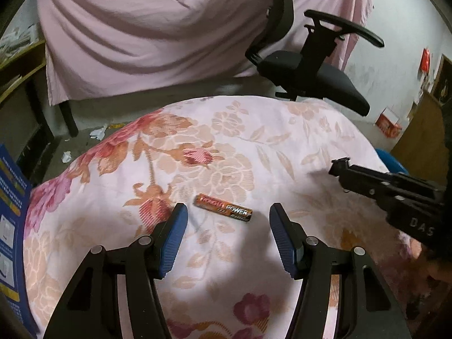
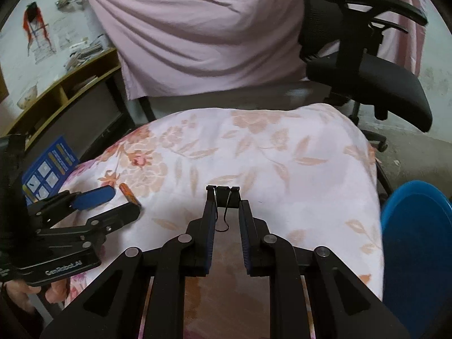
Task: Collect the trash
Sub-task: 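Grasp the black binder clip with the right tool while the left tool grasps the battery, then lift the battery and binder clip and carry them over the blue bucket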
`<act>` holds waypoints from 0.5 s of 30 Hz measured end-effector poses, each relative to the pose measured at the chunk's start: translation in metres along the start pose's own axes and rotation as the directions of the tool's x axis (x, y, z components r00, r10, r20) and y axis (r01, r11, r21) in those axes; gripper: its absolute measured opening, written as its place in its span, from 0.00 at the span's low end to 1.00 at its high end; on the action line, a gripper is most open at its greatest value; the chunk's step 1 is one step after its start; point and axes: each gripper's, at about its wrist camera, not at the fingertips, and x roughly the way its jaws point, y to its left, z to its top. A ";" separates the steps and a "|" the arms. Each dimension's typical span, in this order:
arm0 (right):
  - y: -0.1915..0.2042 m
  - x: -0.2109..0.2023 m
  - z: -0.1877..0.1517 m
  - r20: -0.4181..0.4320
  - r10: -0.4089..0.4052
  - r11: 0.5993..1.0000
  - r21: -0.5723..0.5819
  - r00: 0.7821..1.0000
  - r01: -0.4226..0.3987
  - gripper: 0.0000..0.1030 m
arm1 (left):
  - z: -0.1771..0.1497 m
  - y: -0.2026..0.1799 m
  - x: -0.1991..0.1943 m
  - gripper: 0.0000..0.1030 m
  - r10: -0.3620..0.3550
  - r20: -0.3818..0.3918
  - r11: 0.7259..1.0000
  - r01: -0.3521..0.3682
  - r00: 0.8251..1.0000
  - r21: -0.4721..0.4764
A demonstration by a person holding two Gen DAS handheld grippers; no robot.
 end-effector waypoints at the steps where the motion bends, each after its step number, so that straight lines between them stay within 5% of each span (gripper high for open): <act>1: -0.001 -0.001 0.000 0.002 0.000 1.000 0.003 1.000 0.000 0.14 | 0.001 -0.001 0.002 0.44 0.007 -0.003 1.000 -0.007 1.000 0.007; 4: -0.003 -0.002 -0.002 0.011 0.004 1.000 0.011 1.000 -0.004 0.14 | 0.002 -0.004 0.008 0.36 0.043 -0.016 0.999 -0.043 0.999 0.019; 15: -0.002 -0.024 -0.008 0.123 0.005 1.000 0.003 0.992 -0.005 0.14 | -0.002 -0.001 -0.007 0.35 0.054 0.063 0.998 -0.053 0.997 -0.019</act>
